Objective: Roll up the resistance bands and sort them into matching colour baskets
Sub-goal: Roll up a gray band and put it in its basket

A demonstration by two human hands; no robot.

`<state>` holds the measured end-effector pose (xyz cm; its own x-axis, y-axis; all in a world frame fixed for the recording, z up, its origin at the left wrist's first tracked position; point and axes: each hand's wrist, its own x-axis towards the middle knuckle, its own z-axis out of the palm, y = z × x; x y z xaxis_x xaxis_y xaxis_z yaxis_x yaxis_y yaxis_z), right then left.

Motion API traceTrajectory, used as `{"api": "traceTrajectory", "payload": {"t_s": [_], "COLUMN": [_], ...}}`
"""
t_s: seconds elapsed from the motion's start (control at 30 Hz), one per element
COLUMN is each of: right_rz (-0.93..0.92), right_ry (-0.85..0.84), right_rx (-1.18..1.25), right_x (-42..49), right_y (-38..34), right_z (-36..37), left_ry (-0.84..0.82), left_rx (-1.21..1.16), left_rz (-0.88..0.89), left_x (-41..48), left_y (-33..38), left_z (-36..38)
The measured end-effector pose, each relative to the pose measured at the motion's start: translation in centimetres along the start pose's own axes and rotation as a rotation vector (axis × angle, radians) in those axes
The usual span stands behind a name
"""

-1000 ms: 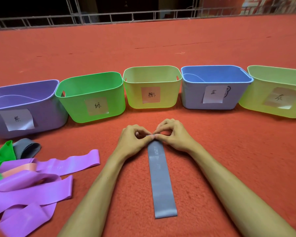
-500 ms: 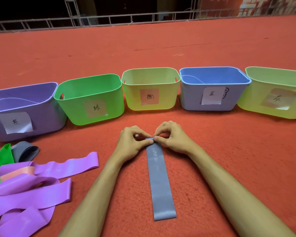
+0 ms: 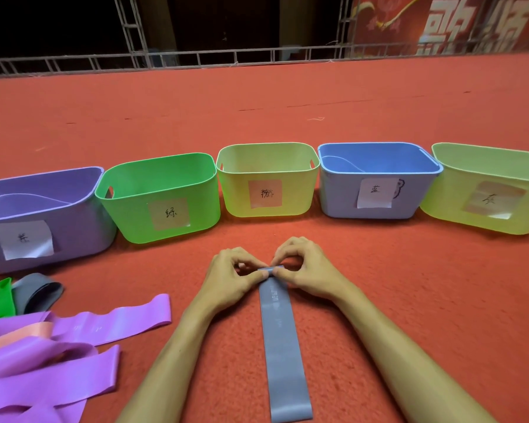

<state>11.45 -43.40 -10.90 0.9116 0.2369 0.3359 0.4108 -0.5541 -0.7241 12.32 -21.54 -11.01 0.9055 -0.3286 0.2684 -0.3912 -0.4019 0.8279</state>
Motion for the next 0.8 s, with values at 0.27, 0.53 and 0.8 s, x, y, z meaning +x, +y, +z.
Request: {"api": "traceTrajectory", "payload": {"t_s": [0.27,0.53,0.8], "right_rz": [0.033,0.024,0.037], "right_ry": [-0.006,-0.009,-0.057], "right_rx": [-0.015,0.029,0.062], "right_x": [0.12,0.07,0.14], "right_y": [0.29,0.12,0.03], "right_z": [0.15,0.07,-0.35], "left_ry": [-0.012,-0.033,-0.081], "left_rx": [0.002,0.003,-0.005], "left_rz": [-0.015,-0.036,-0.004], "left_x": [-0.07,-0.13,-0.07], "left_y": [0.16,0.6,0.41], "left_z": [-0.17,-0.21,-0.6]}}
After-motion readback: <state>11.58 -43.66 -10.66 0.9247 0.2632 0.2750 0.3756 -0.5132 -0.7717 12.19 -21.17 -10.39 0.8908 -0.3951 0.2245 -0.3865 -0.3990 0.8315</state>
